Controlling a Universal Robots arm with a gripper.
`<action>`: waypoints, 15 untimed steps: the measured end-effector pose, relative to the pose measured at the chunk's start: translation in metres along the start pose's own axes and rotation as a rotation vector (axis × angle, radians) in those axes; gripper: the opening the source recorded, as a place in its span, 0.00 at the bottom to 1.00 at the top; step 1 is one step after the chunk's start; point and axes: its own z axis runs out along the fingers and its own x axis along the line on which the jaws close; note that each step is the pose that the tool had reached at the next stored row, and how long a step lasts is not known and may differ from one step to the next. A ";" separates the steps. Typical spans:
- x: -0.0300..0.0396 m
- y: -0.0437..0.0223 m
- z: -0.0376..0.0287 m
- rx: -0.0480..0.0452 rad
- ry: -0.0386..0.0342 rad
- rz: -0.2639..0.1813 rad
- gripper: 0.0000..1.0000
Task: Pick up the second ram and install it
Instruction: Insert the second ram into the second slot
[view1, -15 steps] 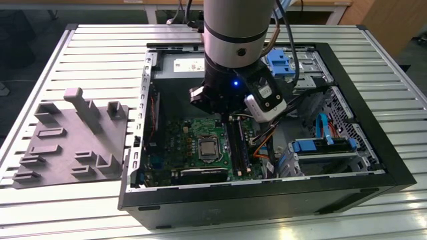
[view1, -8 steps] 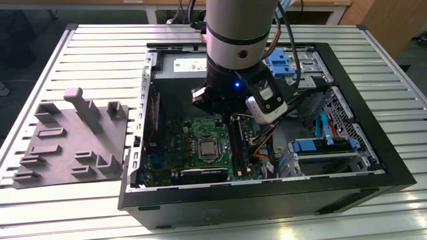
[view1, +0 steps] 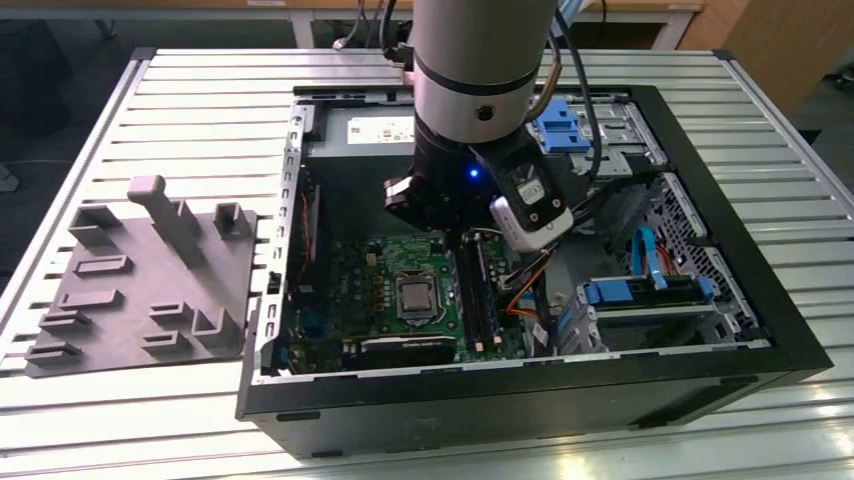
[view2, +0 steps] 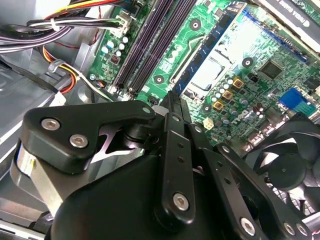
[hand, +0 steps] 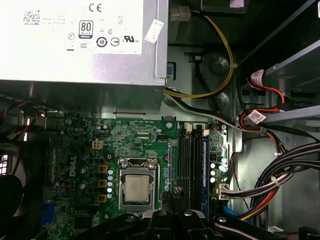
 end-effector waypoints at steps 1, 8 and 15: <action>-0.0001 0.0000 0.0003 0.0001 -0.0001 0.002 0.11; -0.0007 -0.0002 0.0016 0.0029 -0.0005 0.004 0.11; -0.0030 -0.0002 0.0017 0.0046 -0.0005 0.004 0.11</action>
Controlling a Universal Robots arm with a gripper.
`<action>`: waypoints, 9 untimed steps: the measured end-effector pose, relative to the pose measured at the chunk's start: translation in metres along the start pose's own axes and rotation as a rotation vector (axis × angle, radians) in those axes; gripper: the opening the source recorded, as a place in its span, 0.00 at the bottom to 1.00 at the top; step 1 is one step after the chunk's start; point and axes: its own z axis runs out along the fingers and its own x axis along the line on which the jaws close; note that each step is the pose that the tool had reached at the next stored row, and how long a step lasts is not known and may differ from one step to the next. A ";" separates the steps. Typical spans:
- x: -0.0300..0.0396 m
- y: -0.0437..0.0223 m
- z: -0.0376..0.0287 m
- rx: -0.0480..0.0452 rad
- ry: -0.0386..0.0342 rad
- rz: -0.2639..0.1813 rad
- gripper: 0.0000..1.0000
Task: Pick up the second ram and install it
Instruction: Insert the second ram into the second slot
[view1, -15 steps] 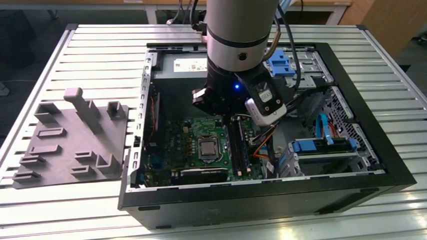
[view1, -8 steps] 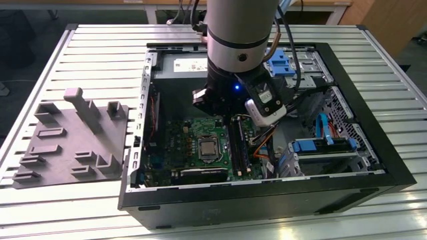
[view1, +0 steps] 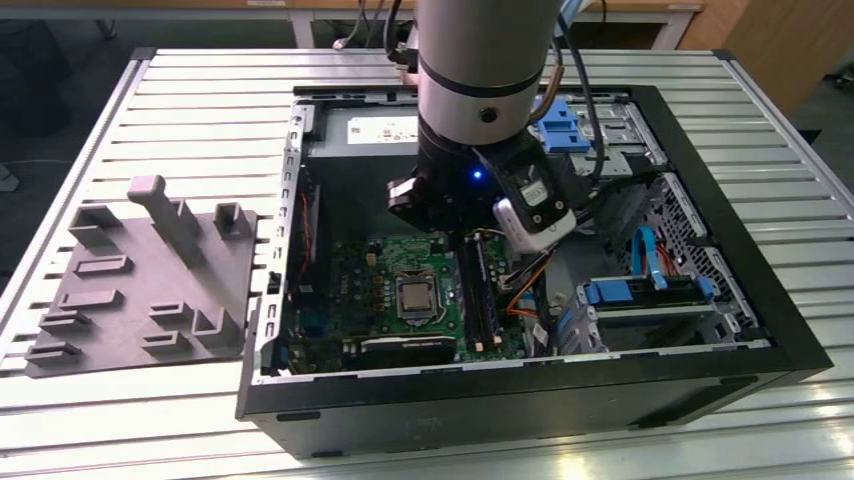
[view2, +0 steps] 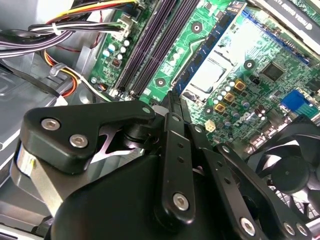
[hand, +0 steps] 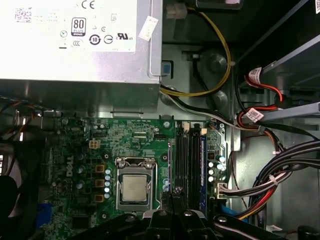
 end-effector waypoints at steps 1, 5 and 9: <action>-0.0003 0.0000 0.0000 0.0005 0.0000 0.000 0.11; -0.0011 0.0000 0.0002 0.0014 0.0000 0.000 0.11; -0.0014 -0.0001 0.0008 0.0023 0.0001 0.000 0.11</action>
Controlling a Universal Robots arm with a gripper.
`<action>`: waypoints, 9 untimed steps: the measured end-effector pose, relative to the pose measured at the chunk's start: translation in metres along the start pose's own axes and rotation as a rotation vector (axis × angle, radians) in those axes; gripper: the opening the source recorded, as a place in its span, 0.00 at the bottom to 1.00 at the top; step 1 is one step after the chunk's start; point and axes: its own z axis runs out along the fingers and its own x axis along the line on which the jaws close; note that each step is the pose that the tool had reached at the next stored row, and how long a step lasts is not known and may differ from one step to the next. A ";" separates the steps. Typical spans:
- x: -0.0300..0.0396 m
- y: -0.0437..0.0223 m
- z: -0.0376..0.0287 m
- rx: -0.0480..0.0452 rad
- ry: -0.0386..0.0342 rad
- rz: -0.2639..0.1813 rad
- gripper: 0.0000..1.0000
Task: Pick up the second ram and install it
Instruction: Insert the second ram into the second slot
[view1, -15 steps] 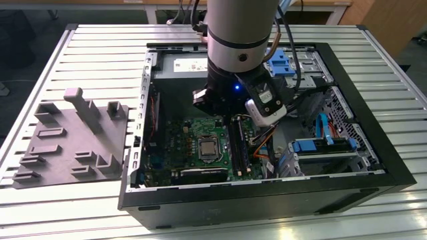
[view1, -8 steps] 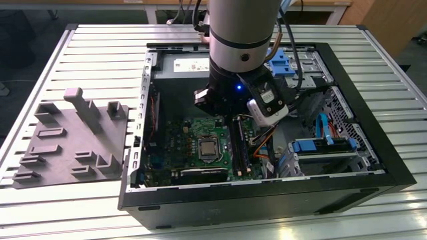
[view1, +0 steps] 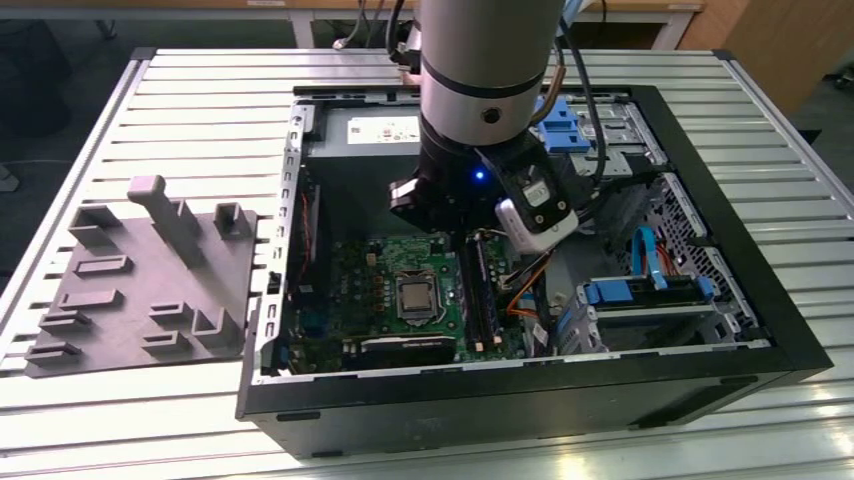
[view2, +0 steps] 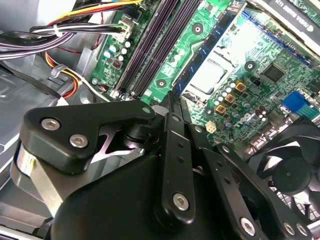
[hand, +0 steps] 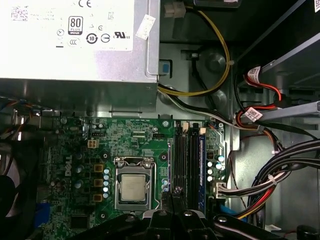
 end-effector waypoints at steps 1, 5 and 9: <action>0.0000 0.0000 0.0003 -0.0001 0.0000 0.000 0.11; 0.0000 -0.0002 0.0014 0.0000 0.0000 0.000 0.11; 0.0000 -0.0003 0.0028 -0.0001 -0.0001 0.000 0.11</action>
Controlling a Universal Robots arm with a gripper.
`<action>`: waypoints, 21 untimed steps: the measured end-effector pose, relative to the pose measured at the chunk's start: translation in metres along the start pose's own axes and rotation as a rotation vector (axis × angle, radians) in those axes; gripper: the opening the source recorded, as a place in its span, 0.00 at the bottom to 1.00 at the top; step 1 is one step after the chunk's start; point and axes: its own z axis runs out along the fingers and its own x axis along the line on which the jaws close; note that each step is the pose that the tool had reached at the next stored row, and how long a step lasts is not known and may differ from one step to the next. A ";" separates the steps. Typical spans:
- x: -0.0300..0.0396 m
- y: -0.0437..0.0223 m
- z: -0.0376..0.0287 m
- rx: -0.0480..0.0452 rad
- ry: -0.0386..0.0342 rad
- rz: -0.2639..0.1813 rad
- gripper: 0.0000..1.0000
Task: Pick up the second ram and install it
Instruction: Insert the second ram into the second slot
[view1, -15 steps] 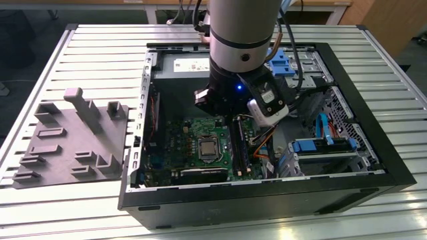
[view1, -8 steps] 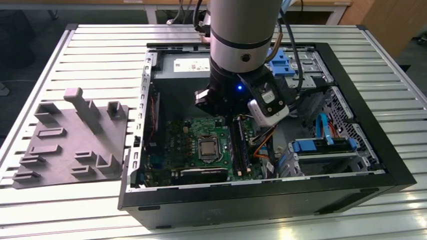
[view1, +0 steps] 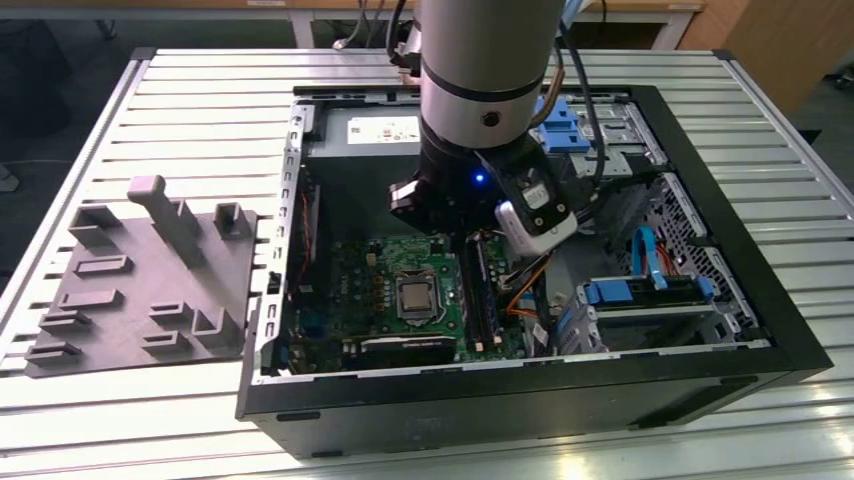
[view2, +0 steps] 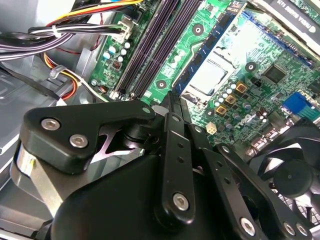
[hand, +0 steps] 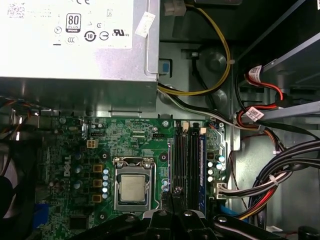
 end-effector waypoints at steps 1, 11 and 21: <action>0.0000 0.0000 0.0003 0.0001 0.0000 0.000 0.11; -0.0005 -0.0003 0.0030 0.0001 0.0000 0.000 0.11; -0.0013 -0.0006 0.0063 0.0020 0.0000 0.000 0.11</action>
